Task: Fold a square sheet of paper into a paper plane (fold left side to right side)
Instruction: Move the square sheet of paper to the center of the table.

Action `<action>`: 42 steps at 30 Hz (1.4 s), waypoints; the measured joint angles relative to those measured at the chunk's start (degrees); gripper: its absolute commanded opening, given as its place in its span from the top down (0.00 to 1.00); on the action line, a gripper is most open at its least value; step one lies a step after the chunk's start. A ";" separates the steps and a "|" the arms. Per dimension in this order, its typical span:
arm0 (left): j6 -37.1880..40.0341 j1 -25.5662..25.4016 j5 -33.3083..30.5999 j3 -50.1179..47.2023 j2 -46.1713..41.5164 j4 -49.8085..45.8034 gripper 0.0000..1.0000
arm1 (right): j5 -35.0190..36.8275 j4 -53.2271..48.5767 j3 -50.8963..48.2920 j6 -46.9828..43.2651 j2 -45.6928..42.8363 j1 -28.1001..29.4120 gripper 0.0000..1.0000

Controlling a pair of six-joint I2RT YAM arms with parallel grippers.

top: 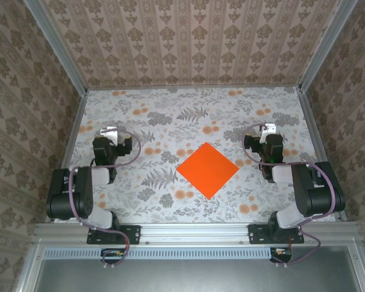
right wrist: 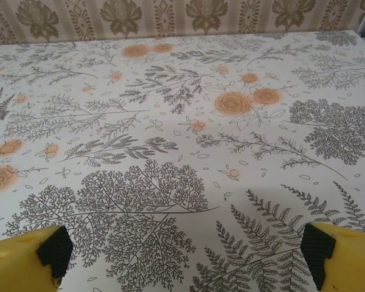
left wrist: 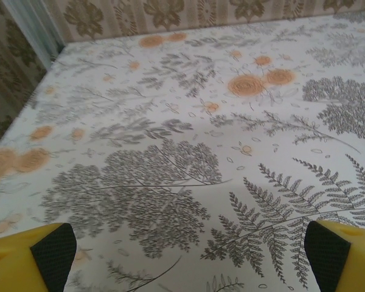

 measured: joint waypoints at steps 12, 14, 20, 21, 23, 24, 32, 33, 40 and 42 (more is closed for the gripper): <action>-20.83 -2.25 1.31 17.68 -18.12 -31.63 0.00 | 2.80 -33.00 15.08 7.87 -18.67 4.46 0.00; -24.41 -4.15 4.13 18.69 -18.05 -34.95 0.00 | 2.47 -39.10 19.28 9.57 -18.93 7.85 0.00; -31.01 -13.62 11.50 18.64 -14.32 -41.18 0.00 | 1.31 -55.19 25.16 13.38 -18.08 19.47 0.00; -31.71 -15.23 12.33 18.40 -13.75 -41.51 0.00 | 0.98 -57.59 25.75 13.90 -17.49 21.24 0.00; -32.74 -17.31 13.35 17.81 -13.22 -41.59 0.00 | 0.48 -61.81 26.45 14.64 -16.39 24.13 0.00; -33.24 -17.88 13.73 17.59 -13.03 -41.55 0.00 | 0.26 -63.82 26.75 15.15 -15.72 25.51 0.00; -36.04 -18.78 13.16 16.85 -11.58 -40.87 0.00 | -1.11 -74.49 29.49 16.70 -6.60 34.75 0.00; -36.35 -18.78 12.83 16.85 -11.52 -40.81 0.00 | -1.14 -75.32 30.10 16.74 -4.55 35.67 0.00; -37.75 -19.23 10.67 16.85 -11.52 -40.70 0.00 | -1.36 -77.59 35.30 16.72 7.98 38.56 0.00; -38.03 -19.26 10.05 16.85 -11.54 -40.72 0.00 | -1.33 -77.59 36.46 16.72 10.69 38.66 0.01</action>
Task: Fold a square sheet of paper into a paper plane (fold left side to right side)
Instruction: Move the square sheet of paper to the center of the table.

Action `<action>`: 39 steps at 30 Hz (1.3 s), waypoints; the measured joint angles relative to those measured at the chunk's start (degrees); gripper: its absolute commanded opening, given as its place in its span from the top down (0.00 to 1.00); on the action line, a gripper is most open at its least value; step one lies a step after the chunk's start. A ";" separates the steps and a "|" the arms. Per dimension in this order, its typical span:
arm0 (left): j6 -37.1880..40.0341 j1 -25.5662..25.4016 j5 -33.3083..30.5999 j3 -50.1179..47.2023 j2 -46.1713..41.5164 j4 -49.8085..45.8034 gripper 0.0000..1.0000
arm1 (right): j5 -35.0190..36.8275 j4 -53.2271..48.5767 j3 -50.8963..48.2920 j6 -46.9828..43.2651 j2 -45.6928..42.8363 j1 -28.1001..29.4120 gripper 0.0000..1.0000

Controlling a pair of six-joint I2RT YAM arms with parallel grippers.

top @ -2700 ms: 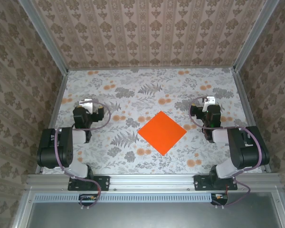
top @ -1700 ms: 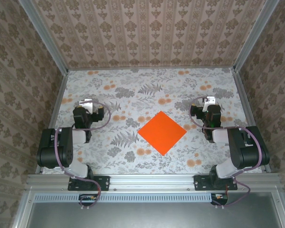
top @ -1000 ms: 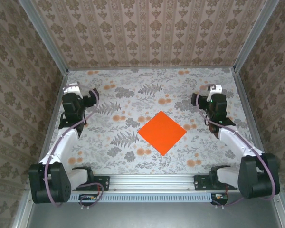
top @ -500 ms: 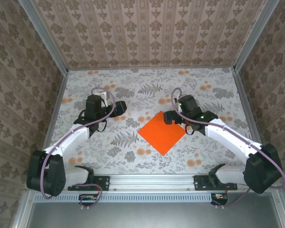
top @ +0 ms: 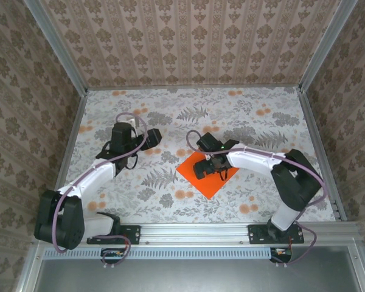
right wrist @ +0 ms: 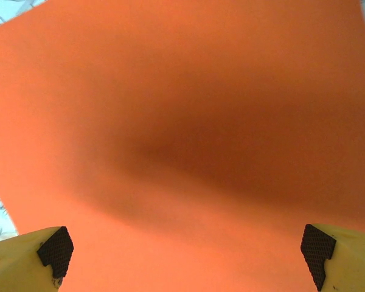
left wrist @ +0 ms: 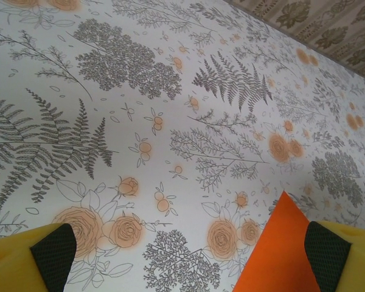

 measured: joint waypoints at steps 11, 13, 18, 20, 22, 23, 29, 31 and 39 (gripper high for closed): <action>-0.48 0.00 -2.86 -0.07 -1.73 -1.40 0.00 | 1.73 0.07 4.46 2.86 7.63 -0.02 0.01; -0.59 0.00 -3.15 -0.11 -1.84 -1.44 0.00 | 2.14 1.03 5.11 4.28 8.33 -0.20 0.01; -1.09 0.00 -3.74 -0.13 -2.25 -1.44 0.00 | 2.75 4.22 7.43 7.48 10.36 -1.77 0.00; -1.40 0.00 -3.74 -0.13 -2.29 -1.44 0.00 | 2.82 5.68 8.46 8.46 11.28 -2.58 0.00; -1.77 0.00 -3.67 -0.13 -2.29 -1.44 0.00 | 2.80 7.19 9.73 9.68 12.44 -3.48 0.00; -1.97 0.00 -3.63 -0.13 -2.29 -1.44 0.00 | 2.75 8.20 10.43 10.56 13.07 -3.98 0.00; -3.30 0.00 0.42 0.46 0.87 -1.38 0.03 | 0.28 15.17 11.69 15.32 14.64 -6.10 0.00; -3.69 0.00 2.73 1.42 3.28 -1.36 0.04 | -1.03 16.76 11.63 16.17 14.64 -6.43 0.00; -5.18 -1.57 13.51 9.97 14.19 -1.16 0.12 | -2.60 18.64 7.02 16.68 9.60 -6.73 0.00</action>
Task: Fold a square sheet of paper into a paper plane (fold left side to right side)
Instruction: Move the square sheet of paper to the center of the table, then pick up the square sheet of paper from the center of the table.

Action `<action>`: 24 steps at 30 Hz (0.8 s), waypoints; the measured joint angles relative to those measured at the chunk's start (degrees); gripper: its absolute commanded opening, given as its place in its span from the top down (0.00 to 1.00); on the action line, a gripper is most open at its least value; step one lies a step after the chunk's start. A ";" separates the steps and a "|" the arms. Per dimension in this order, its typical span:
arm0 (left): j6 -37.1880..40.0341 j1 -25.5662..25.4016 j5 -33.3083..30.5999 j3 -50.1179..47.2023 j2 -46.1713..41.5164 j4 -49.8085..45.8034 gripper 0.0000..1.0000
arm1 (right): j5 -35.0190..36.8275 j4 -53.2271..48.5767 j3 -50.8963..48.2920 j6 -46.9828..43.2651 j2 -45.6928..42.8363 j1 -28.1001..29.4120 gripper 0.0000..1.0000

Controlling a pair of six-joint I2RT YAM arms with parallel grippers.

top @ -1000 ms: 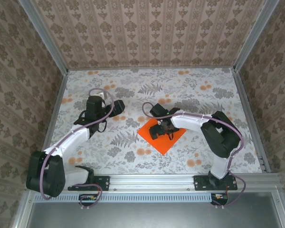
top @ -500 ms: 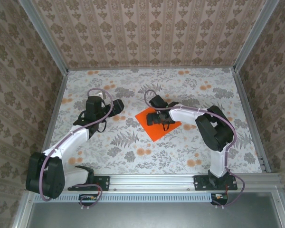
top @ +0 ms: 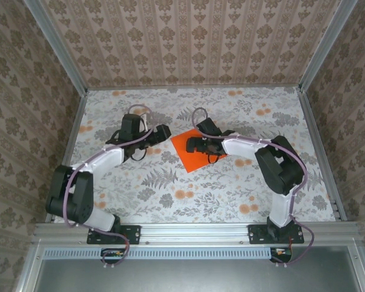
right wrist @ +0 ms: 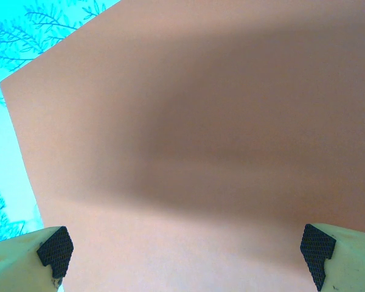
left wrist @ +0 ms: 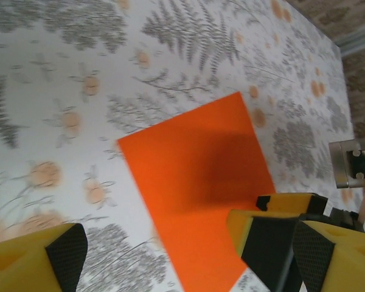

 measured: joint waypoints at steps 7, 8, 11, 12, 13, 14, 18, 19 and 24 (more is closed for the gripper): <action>-0.22 -3.15 5.53 8.57 9.01 -0.28 0.16 | 1.05 -1.79 -3.89 -0.15 -8.15 -2.95 0.00; -0.20 -3.61 6.10 9.86 10.54 -0.35 0.16 | 1.44 -2.23 -4.44 -0.13 -8.83 -3.52 0.00; -0.20 -4.44 7.13 13.09 14.45 -1.27 0.18 | 2.34 -3.39 -5.66 0.04 -9.57 -4.74 0.00; -0.20 -4.61 7.41 14.10 15.67 -1.86 0.18 | 2.67 -3.69 -6.03 0.09 -9.55 -5.01 0.00; -0.20 -4.66 7.74 15.08 16.94 -2.34 0.19 | 2.75 -4.07 -6.32 0.11 -9.55 -5.14 0.00; -0.20 -4.83 7.98 15.85 17.97 -2.78 0.19 | 2.86 -4.50 -6.49 0.26 -9.55 -5.20 0.00; -0.20 -5.88 8.85 18.23 22.29 -3.80 0.20 | 3.08 -5.14 -6.51 1.16 -9.51 -5.31 0.00; -0.20 -6.25 9.22 18.62 23.17 -4.13 0.20 | 3.10 -5.20 -6.51 1.40 -9.35 -5.35 0.00; -0.20 -7.69 10.60 20.83 26.88 -5.38 0.20 | 3.56 -5.53 -6.49 2.10 -7.41 -5.57 0.00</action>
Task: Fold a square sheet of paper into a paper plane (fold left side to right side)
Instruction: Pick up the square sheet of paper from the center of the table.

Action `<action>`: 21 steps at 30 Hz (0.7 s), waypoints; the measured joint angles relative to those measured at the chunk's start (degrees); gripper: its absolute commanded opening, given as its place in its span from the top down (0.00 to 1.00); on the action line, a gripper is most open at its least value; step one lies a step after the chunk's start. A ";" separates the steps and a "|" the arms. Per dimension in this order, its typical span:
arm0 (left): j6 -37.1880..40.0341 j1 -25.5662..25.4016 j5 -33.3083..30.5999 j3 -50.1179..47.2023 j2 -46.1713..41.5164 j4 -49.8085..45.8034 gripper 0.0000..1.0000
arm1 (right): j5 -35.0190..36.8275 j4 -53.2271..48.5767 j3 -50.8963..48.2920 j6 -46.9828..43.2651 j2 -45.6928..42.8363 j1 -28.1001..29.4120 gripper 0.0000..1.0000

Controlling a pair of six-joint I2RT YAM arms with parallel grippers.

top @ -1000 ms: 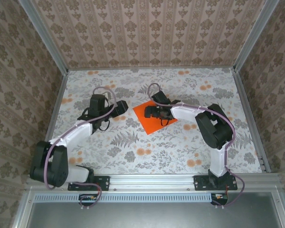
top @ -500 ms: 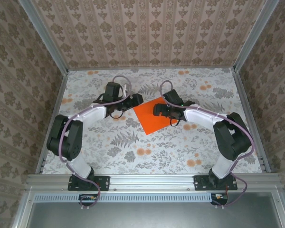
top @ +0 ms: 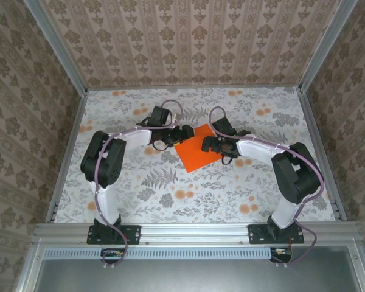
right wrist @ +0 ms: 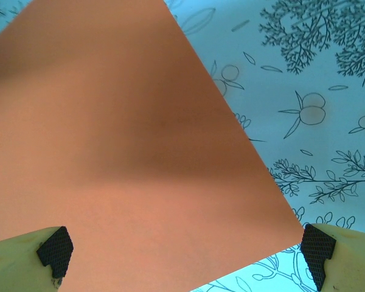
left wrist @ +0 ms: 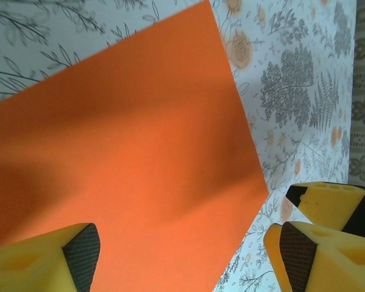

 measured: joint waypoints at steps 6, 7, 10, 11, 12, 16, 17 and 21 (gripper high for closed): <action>0.02 -0.48 0.33 0.52 2.27 -1.25 0.20 | 0.92 -0.68 0.72 0.13 2.47 -0.04 0.00; 0.00 -0.48 0.39 0.52 2.38 -1.42 0.20 | 1.03 -0.68 0.96 0.13 2.89 -0.09 0.00; 0.02 -0.46 0.33 0.52 2.40 -1.44 0.20 | 1.03 -0.68 1.62 0.13 3.87 -0.39 0.00; 0.02 -0.48 0.31 0.52 2.40 -1.49 0.22 | 1.03 -0.68 1.79 0.13 4.13 -0.52 0.00; 0.02 -0.48 0.31 0.52 2.40 -1.51 0.23 | 1.03 -0.68 2.03 0.13 4.46 -0.66 0.00; 0.04 -0.48 0.31 0.48 2.58 -1.60 0.26 | 0.96 -1.27 3.17 0.42 5.49 -0.85 0.00; 0.04 -0.50 0.31 0.48 2.62 -1.60 0.26 | 0.85 -1.36 3.30 0.57 5.60 -0.85 0.00; 0.02 -0.74 0.31 0.48 2.67 -1.57 0.27 | 0.57 -1.44 3.54 1.22 5.90 -0.74 0.00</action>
